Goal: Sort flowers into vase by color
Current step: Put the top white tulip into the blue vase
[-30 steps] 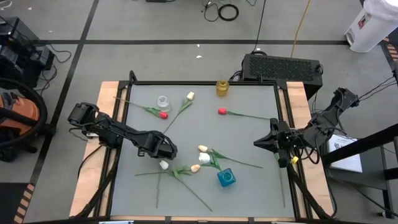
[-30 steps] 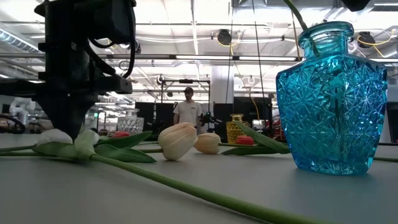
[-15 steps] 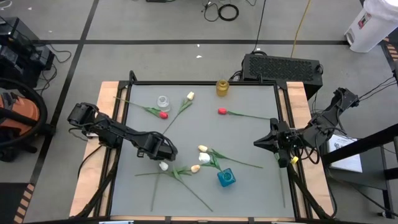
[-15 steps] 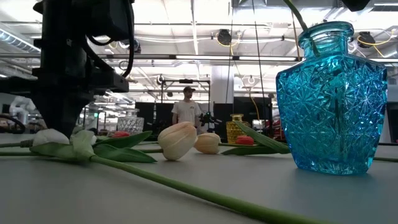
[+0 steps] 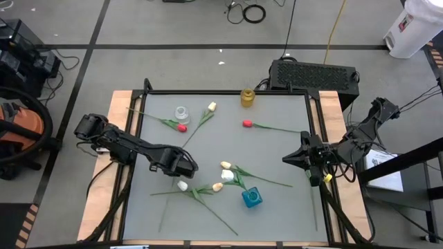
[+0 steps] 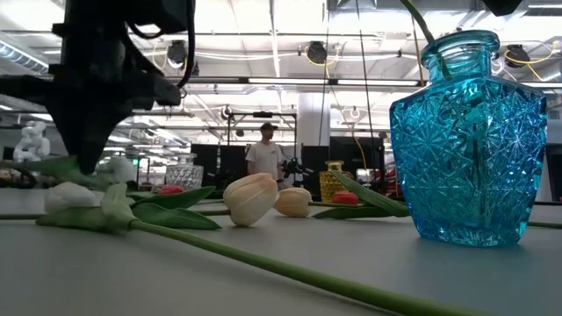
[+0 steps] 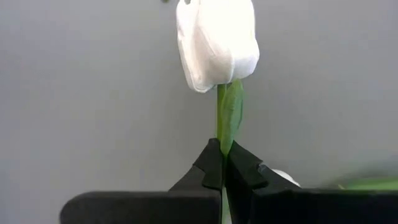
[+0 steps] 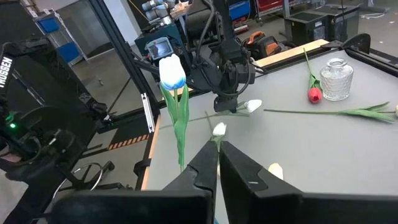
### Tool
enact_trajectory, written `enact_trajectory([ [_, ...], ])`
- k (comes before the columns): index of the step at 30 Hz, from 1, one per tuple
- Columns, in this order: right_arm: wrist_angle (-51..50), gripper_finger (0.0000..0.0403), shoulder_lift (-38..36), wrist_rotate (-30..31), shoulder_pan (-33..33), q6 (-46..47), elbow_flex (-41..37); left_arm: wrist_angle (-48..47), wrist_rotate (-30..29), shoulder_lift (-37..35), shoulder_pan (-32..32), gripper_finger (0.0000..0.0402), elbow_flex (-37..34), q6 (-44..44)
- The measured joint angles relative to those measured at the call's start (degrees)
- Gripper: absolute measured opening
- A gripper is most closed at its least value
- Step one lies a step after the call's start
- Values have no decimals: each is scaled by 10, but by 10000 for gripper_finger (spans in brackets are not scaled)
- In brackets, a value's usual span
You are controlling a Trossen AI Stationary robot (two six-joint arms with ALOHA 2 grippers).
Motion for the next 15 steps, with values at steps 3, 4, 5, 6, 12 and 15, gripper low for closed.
enact_trajectory([
  [3, 0, 11, 0, 0, 0, 0, 0, -26, -8, -8, 0, 2, 16, 1],
  [4, 0, 11, 0, 0, 0, 0, 0, -35, -13, -11, 0, 2, 22, 1],
  [5, 0, 11, 0, 0, 0, 0, 0, -44, -19, -14, 0, 2, 31, 6],
  [6, 0, 11, 0, 0, 0, 0, 0, -53, -26, -17, 0, 2, 38, 12],
  [12, 1, 11, 0, 3, 0, 0, 0, -101, -82, -46, 1, 2, 85, 30],
  [15, 1, 11, 0, 3, 0, 0, 0, -115, -116, -63, 1, 2, 106, 35],
])
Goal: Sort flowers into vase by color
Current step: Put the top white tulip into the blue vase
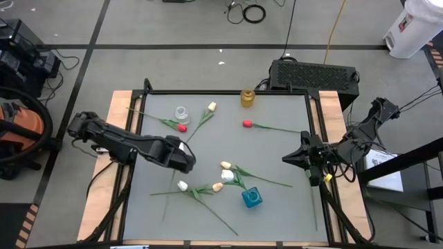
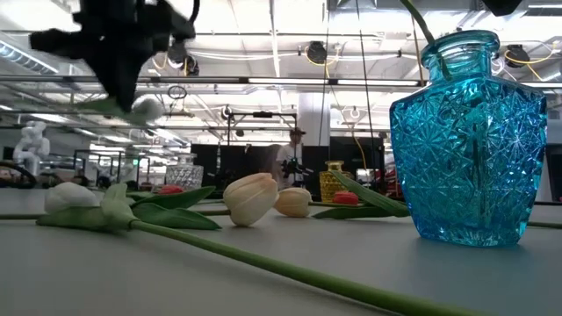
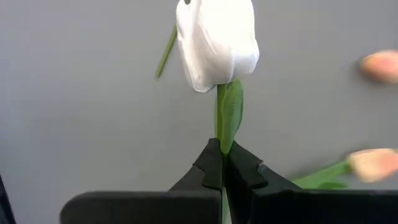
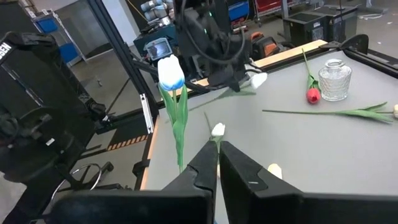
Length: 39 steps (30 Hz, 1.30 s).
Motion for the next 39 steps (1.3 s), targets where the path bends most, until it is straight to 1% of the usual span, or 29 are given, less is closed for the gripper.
enact_trajectory([
  [5, 7, 11, 0, 0, 0, 0, 0, 0, -56, -30, 7, 2, 27, 30],
  [10, 35, 11, 0, 0, 0, -23, 0, 5, -119, -52, 16, 1, 65, 97],
  [18, 105, 11, 0, 1, 0, -58, 0, 11, -196, -58, 44, 1, 144, 267],
  [21, 133, 11, 0, 16, 0, -64, 0, 32, -219, -59, 57, 1, 167, 332],
  [25, 164, 11, 0, 46, -1, -76, 2, 83, -242, -58, 73, 1, 199, 415],
  [29, 201, 11, 0, 48, -5, -107, 7, 161, -245, -58, 88, 1, 225, 502],
  [36, 272, 11, 0, 48, -24, -180, 7, 334, -245, -58, 108, 1, 236, 659],
  [39, 290, 11, 0, 48, -34, -194, 7, 388, -243, -58, 116, 1, 236, 706],
])
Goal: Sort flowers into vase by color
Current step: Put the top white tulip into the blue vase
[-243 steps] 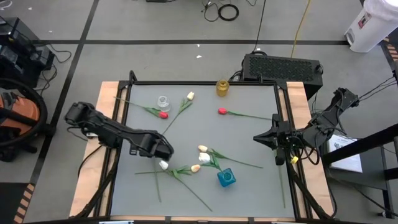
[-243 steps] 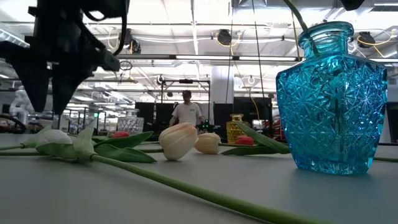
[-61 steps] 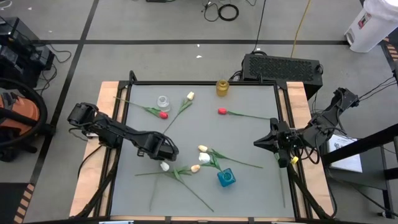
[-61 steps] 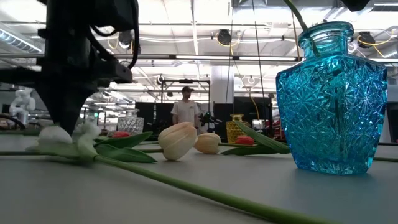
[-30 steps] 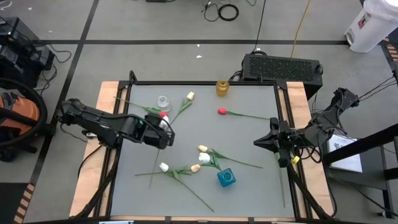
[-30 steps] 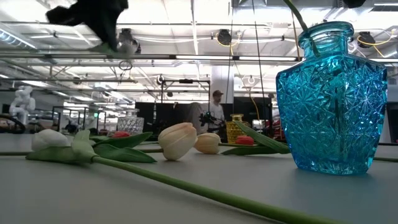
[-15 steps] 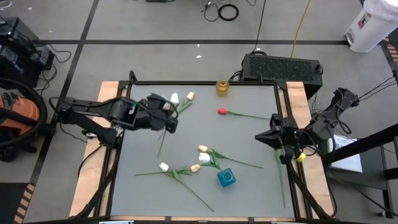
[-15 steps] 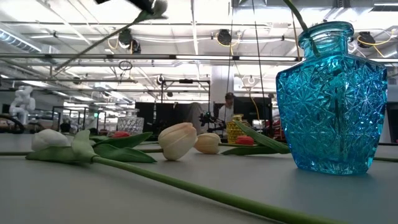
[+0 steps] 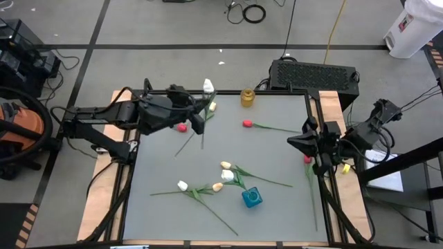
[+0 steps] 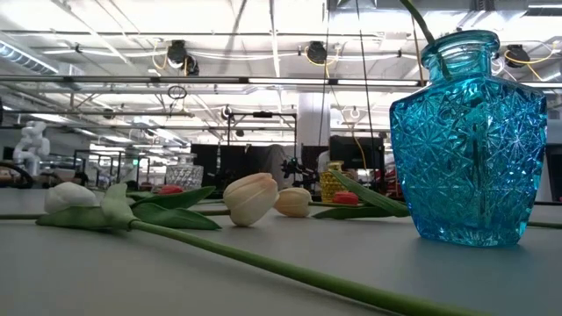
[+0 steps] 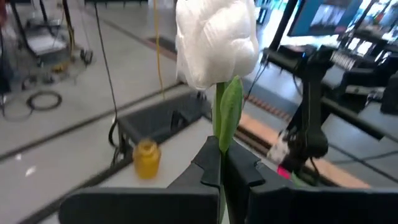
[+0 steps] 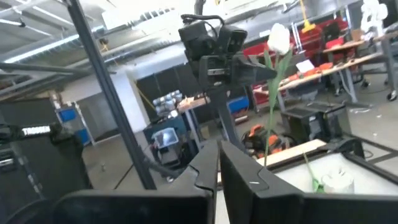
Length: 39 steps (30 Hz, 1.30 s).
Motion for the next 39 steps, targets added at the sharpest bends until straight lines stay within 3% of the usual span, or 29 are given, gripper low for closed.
enact_trajectory([
  [8, 7, 11, 7, -3, -26, 0, 0, 112, 23, 1, 18, 1, 0, 79],
  [18, 25, 11, 46, -7, -70, 6, 19, 182, 65, 2, 30, 1, 0, 99],
  [32, -175, 11, 188, -8, -144, -37, 244, 227, 93, 37, 30, 1, -1, 100],
  [39, -187, 11, 240, -7, -168, -31, 311, 266, 110, 47, 30, 1, -1, 111],
])
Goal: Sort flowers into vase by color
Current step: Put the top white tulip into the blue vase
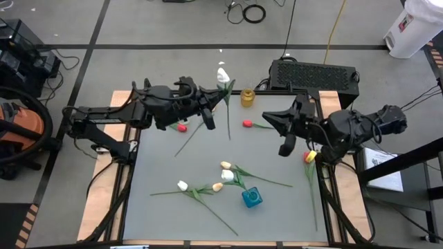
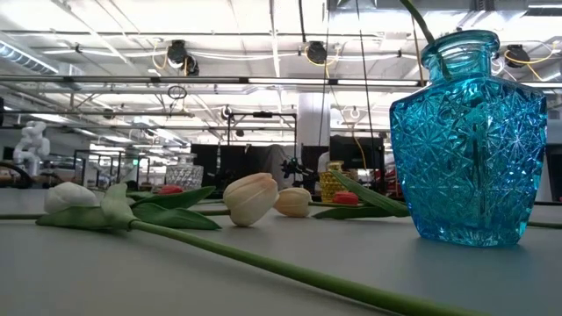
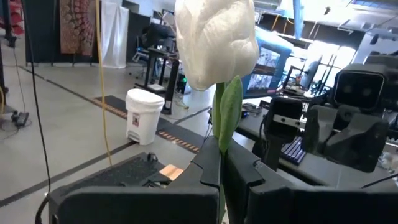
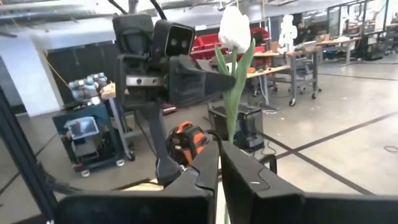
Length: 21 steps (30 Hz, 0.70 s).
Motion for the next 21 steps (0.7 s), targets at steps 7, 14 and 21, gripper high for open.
enact_trajectory([
  [7, 8, 11, 20, 0, -8, 9, 7, 32, 3, 0, 2, 1, 0, 17],
  [14, 21, 21, 41, 2, -9, 7, 7, 43, 4, 5, 3, 1, 0, 15],
  [21, 20, 61, 47, 3, -24, 7, 7, 68, 22, 29, 3, 1, 1, 0],
])
